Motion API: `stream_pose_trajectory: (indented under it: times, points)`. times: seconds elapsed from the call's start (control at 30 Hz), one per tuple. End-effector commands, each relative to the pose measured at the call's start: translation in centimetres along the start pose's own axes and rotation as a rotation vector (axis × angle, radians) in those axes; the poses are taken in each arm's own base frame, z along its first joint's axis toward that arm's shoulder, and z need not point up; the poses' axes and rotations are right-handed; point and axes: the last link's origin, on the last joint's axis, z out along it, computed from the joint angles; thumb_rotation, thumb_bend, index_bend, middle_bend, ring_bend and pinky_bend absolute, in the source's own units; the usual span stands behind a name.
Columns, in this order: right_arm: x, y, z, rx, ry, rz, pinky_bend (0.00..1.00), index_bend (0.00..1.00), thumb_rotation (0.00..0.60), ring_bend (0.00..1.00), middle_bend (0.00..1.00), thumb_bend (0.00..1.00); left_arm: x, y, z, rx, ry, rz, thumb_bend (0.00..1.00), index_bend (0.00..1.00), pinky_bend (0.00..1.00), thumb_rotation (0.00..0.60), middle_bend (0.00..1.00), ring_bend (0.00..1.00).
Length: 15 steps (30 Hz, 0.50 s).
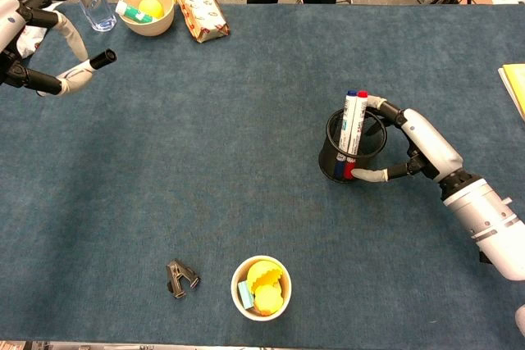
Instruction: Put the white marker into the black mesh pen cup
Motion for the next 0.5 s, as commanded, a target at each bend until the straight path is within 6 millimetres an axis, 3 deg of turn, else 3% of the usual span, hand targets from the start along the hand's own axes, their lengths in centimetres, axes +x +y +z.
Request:
stream_pose_trajectory:
  times: [0.03,0.3,0.5]
  points:
    - [-0.36,-0.18,0.22,0.013,-0.007,0.017,0.35,0.22,0.6,0.23,0.27,0.0,-0.02,-0.02,0.0,-0.001,0.0,-0.001,0.36,0.61,0.01,0.6,0.07,0.0]
    - [-1.11,-0.2,0.48,0.01,0.02,0.068,0.35,0.22,0.6,0.24,0.3,0.0,-0.03,-0.16,-0.04,0.005,0.001,0.0,0.36,0.61,0.01,0.6,0.07,0.0]
    - [-1.35,-0.09,0.42,0.01,0.057,0.092,0.37,0.25,0.6,0.32,0.38,0.0,0.03,-0.08,-0.1,0.002,0.002,-0.004,0.36,0.61,0.01,0.6,0.07,0.0]
